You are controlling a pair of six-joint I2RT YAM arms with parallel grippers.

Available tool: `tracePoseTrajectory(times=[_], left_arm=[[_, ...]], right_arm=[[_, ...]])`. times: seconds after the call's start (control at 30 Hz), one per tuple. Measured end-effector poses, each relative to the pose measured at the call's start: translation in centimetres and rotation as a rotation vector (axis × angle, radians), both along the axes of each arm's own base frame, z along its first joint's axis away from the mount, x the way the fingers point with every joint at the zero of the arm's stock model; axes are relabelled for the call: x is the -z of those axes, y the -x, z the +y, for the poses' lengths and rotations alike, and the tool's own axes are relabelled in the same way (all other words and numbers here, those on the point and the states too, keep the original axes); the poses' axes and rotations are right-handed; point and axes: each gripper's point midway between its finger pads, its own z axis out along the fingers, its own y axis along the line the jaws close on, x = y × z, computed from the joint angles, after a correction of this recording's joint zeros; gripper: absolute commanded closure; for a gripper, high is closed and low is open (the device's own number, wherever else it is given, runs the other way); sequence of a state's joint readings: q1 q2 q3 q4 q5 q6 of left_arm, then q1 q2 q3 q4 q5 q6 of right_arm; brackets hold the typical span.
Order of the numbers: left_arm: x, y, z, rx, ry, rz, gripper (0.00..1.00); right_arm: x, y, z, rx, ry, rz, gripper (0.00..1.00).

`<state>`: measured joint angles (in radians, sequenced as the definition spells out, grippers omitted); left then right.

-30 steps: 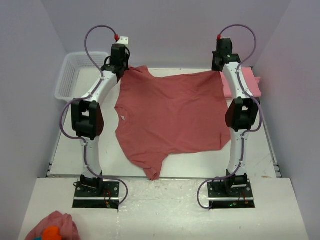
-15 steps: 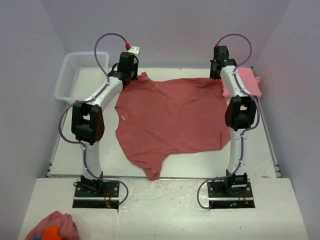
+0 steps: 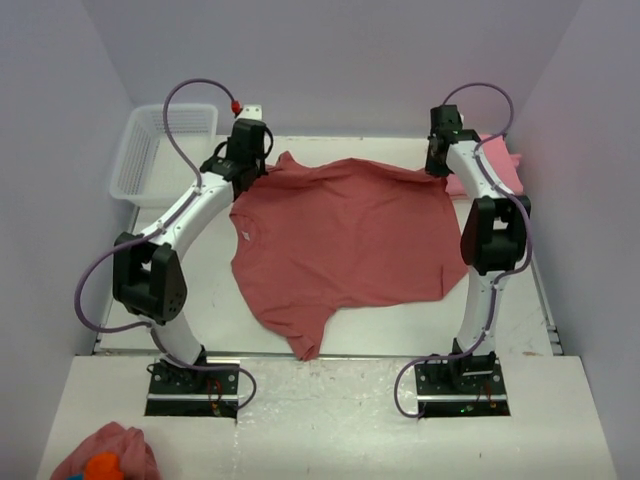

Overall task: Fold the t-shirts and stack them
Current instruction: Fold the flattened tshirt in 1/3 of the way

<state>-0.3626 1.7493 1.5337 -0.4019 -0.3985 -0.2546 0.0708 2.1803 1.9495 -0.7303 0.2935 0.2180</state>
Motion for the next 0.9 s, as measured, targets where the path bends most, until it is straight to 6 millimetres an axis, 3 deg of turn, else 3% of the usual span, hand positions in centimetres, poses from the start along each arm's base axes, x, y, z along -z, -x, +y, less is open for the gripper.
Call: tracePoseTrajectory(times=[0.1, 0.3, 0.67, 0.9], left_arm=[[1.1, 1.2, 0.7, -0.031, -0.007, 0.036, 1.0], [3.7, 3.5, 1.6, -0.067, -0.016, 0.126, 1.0], [5.0, 7.4, 2.5, -0.088, -0.015, 0.179, 1.0], [6.0, 9.2, 2.0, -0.082, -0.007, 0.207, 1.0]], right_arm=[[-1.0, 0.4, -0.3, 0.018, 0.01, -0.024, 1.0], [-1.1, 1.1, -1.0, 0.055, 0.032, -0.022, 1.0], [0.9, 3.2, -3.1, 0.133, 0.064, 0.035, 1.0], [1.9, 4.0, -3.7, 0.161, 0.058, 0.061, 1.0]])
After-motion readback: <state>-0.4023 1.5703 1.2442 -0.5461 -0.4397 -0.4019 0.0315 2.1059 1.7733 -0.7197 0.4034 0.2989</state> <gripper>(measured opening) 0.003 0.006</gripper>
